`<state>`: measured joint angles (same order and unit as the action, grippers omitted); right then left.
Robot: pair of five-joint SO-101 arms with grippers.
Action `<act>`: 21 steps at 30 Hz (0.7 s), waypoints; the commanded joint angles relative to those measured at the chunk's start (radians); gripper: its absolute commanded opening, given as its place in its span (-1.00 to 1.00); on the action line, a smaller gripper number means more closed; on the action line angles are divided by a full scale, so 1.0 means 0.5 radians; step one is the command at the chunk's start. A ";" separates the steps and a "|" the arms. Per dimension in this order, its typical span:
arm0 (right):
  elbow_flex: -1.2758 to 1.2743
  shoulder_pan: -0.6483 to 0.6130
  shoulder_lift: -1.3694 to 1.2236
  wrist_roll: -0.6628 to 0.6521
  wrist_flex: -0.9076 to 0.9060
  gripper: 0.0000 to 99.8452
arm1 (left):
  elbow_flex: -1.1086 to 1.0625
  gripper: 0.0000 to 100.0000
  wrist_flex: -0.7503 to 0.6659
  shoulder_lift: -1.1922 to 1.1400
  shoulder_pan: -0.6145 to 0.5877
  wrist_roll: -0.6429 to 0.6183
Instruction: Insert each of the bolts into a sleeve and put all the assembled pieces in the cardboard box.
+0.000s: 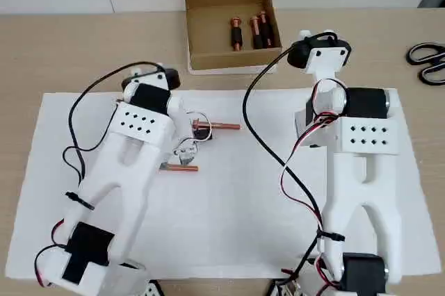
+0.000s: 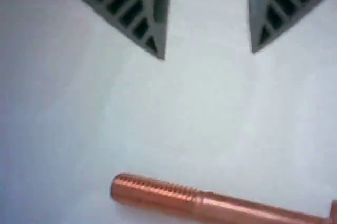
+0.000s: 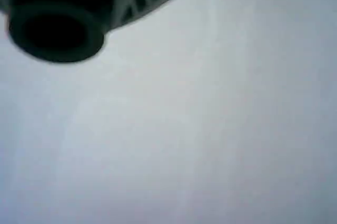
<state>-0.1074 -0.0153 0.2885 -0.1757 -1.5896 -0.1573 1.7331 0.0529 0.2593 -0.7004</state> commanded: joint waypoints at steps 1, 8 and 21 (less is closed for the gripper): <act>0.015 -0.008 0.097 0.028 -0.017 -0.99 | -0.002 -0.80 -0.040 0.080 -0.009 -0.138; 0.012 -0.008 0.097 0.028 -0.017 -0.99 | -0.247 -0.80 -0.230 0.052 -0.236 -0.454; 0.012 -0.011 0.097 0.031 -0.017 -0.99 | -0.440 -0.80 -0.651 -0.245 -0.276 -0.672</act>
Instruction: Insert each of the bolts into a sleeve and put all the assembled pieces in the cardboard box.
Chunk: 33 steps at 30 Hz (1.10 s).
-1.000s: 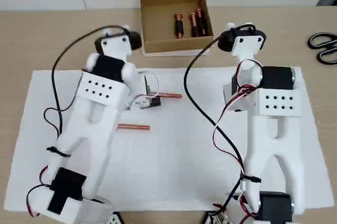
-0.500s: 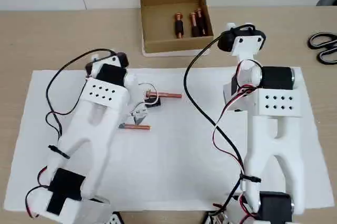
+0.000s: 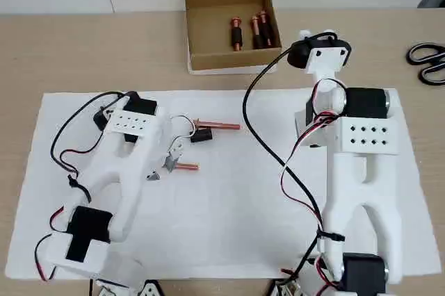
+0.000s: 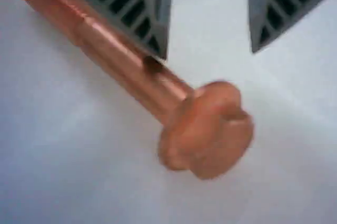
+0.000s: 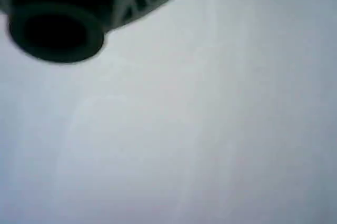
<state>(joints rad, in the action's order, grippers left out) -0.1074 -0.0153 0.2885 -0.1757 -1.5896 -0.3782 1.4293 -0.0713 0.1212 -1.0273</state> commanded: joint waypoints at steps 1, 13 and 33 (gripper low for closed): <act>0.012 -0.011 0.097 0.031 -0.017 -0.99 | 0.002 -0.80 -0.040 0.009 0.000 -0.018; 0.012 -0.011 0.094 0.031 -0.014 -0.99 | 0.127 -0.52 0.242 0.178 0.000 -0.018; 0.012 -0.011 0.081 0.031 -0.014 -0.99 | 0.106 -0.51 -0.068 -0.230 -0.015 -0.316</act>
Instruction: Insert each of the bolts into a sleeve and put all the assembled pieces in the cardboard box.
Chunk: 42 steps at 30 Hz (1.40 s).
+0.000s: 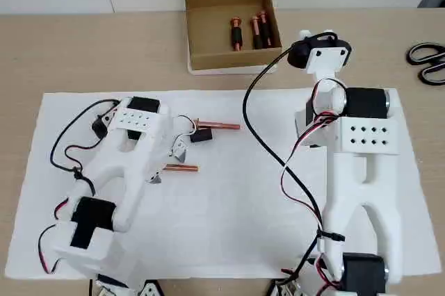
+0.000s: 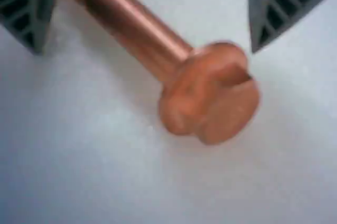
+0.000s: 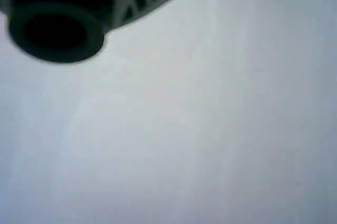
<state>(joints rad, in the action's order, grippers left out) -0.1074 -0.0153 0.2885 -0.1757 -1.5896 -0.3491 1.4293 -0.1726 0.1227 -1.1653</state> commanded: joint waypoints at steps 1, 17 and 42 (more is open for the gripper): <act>0.012 -0.011 0.081 0.031 -0.014 -0.99 | 0.051 -0.51 -0.080 -0.034 -0.018 -0.052; 0.009 -0.008 0.081 0.031 -0.011 -0.99 | 0.051 -0.74 -0.092 -0.046 -0.003 -0.068; 0.009 -0.008 0.078 0.031 0.002 -0.99 | 0.446 -0.99 0.310 -0.040 0.371 0.224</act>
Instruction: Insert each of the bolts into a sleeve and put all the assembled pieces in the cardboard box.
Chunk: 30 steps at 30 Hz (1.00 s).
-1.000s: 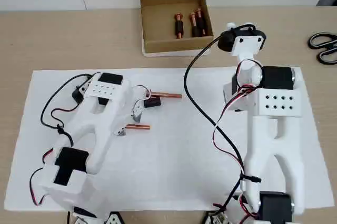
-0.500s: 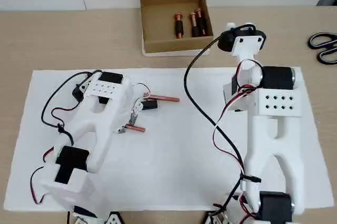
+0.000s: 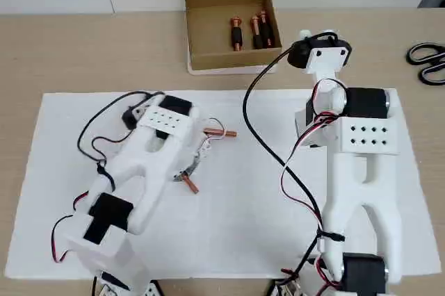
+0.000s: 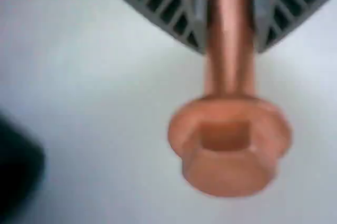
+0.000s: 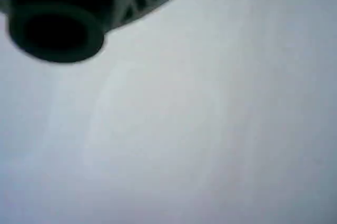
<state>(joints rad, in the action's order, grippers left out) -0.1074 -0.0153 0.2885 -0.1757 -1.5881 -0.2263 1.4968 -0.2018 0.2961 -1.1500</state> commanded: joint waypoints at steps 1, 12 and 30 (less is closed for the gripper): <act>0.009 -0.008 0.078 0.031 -0.002 -0.99 | 0.272 -0.99 0.258 0.015 0.015 0.295; 0.009 -0.008 0.078 0.031 0.002 -0.99 | 0.422 -0.99 0.509 0.003 -0.292 2.071; 0.009 -0.011 0.078 0.083 0.002 -0.99 | 0.468 -0.99 0.500 -0.390 -0.528 2.516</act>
<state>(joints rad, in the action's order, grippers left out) -0.1074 -0.0153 0.2885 -0.1450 -1.5881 -0.0330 1.7269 -0.3813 0.0215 -0.0621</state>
